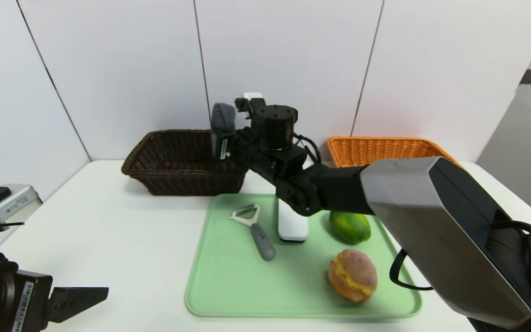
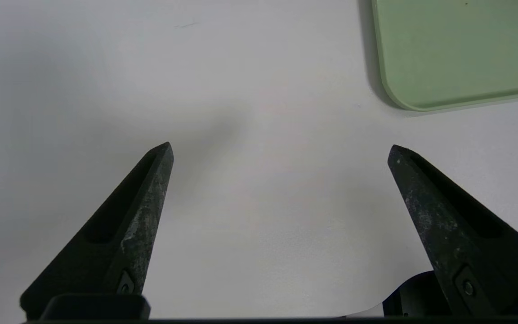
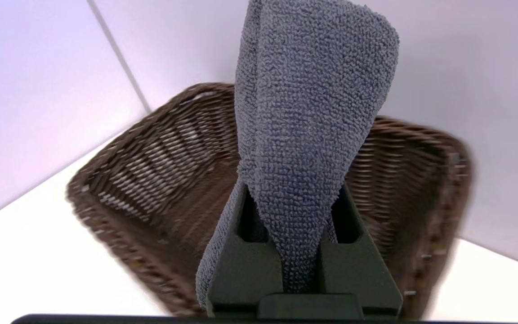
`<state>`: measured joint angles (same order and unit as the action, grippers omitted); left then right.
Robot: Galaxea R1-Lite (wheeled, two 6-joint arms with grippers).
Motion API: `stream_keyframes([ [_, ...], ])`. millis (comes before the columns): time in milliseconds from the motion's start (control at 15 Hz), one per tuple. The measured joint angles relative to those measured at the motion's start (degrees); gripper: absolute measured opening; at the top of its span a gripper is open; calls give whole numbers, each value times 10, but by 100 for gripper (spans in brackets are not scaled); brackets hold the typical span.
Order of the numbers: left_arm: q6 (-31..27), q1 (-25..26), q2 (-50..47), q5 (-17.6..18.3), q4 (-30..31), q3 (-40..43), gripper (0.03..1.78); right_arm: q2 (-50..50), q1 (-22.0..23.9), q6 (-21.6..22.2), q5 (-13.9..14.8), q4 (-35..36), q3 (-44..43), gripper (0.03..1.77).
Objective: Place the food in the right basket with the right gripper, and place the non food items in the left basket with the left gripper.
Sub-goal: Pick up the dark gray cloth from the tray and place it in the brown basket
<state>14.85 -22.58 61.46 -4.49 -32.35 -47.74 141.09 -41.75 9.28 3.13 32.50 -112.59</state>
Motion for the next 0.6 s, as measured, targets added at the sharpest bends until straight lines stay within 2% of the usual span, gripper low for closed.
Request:
stream_keyframes([
  [600, -2, -1, 3, 0, 0, 0, 169, 1, 2, -1, 5, -3, 0, 21],
])
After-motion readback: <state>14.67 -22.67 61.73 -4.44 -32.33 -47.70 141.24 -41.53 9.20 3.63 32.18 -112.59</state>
